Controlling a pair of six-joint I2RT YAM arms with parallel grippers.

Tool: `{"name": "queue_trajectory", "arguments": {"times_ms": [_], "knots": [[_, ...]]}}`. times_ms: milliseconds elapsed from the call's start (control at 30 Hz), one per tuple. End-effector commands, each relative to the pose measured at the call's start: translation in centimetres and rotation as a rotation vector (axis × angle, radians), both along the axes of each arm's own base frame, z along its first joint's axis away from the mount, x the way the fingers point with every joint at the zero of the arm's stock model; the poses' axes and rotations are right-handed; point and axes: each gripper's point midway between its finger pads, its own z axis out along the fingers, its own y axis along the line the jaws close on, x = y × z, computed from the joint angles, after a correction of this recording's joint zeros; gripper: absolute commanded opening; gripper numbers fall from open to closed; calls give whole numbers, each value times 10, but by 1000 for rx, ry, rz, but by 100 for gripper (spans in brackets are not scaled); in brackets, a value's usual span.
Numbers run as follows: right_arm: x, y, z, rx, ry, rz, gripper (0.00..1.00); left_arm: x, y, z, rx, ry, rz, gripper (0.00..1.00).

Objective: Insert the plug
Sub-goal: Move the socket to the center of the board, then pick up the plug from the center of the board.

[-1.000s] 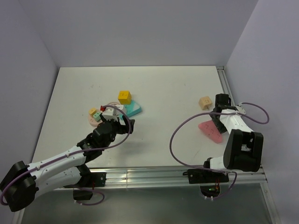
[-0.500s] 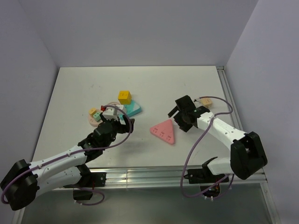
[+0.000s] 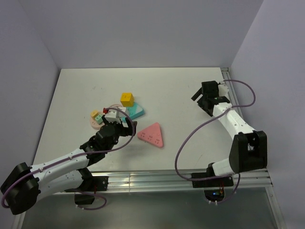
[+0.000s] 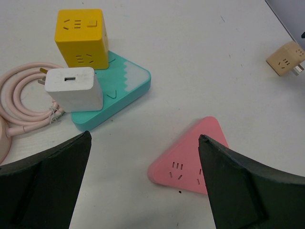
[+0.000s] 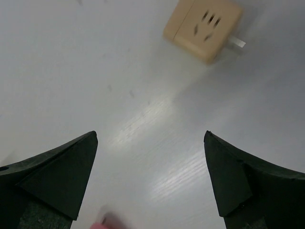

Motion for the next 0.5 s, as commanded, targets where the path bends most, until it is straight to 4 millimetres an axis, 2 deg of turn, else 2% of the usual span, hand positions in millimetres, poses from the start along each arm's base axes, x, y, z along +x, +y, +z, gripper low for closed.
{"name": "queue_trajectory", "arguments": {"times_ms": [0, 67, 100, 133, 167, 200, 233, 300, 367, 400, 433, 467], "knots": [[30, -45, 9, -178, -65, 63, 100, 2, -1, 4, -12, -30, -5, 100], [35, -64, 9, -248, -39, 37, 100, 2, -3, 3, -14, -28, -16, 100], [37, -70, -7, -261, 19, 12, 100, 2, -5, 3, -14, -24, -21, 99], [42, -76, -2, -266, 42, -30, 100, 1, -5, 3, -13, -23, -24, 99], [46, -80, -7, -263, 69, -47, 100, 1, -6, 1, -10, -18, -27, 100], [48, -86, -24, -257, 126, -70, 100, 1, -7, 1, -10, -16, -30, 99], [55, -87, -22, -240, 131, -91, 100, 1, -7, -1, -4, -11, -29, 99], [62, -90, -38, -229, 167, -110, 100, 2, -7, -2, 1, -6, -25, 99], [72, -95, -38, -249, 164, -140, 100, 2, -7, -2, 4, -6, -26, 99], [74, -95, -49, -250, 189, -137, 100, 2, -8, -2, 0, -7, -32, 99], [81, -95, -46, -248, 181, -142, 100, 2, -8, -2, 0, -9, -35, 100], [82, -96, -55, -254, 207, -147, 100, 1, -9, -2, 0, -8, -41, 99]]}}
